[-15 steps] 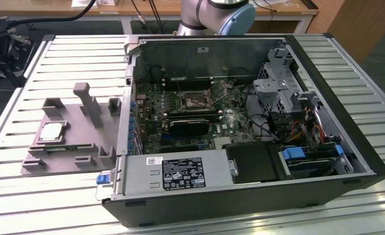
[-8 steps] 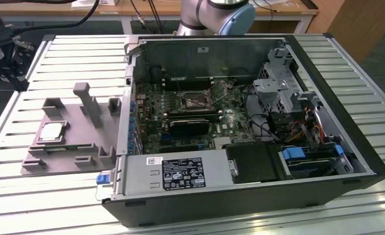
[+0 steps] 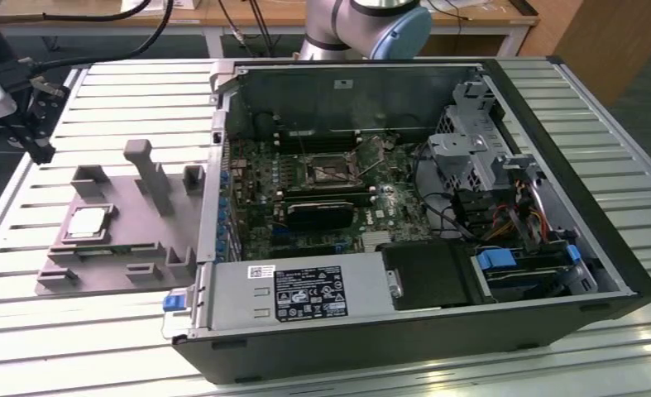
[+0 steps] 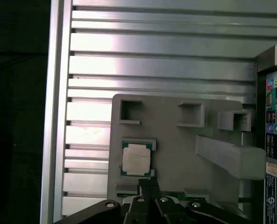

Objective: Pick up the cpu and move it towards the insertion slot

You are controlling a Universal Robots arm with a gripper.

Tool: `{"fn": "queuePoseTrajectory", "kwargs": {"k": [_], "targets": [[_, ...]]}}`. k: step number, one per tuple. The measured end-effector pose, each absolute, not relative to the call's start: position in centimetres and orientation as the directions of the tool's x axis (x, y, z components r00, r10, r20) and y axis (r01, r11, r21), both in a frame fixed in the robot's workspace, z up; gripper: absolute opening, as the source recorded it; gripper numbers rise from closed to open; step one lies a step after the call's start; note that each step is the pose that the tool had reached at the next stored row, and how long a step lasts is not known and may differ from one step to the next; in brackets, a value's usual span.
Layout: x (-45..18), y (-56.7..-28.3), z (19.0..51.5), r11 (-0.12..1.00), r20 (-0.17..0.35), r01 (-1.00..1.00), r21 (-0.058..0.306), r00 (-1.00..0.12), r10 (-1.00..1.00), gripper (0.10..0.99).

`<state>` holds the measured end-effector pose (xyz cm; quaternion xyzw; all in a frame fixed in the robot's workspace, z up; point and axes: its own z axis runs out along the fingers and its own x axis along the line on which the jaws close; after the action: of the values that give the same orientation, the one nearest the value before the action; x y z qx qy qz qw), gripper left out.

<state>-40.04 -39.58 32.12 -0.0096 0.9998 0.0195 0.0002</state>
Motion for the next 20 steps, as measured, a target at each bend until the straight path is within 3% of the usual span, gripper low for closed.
{"fn": "queuePoseTrajectory", "kwargs": {"k": [20], "targets": [[-40.2,-39.6,28.5,0.999,-0.001,-0.019,0.037,-1.0,-0.019,0.102]]}}
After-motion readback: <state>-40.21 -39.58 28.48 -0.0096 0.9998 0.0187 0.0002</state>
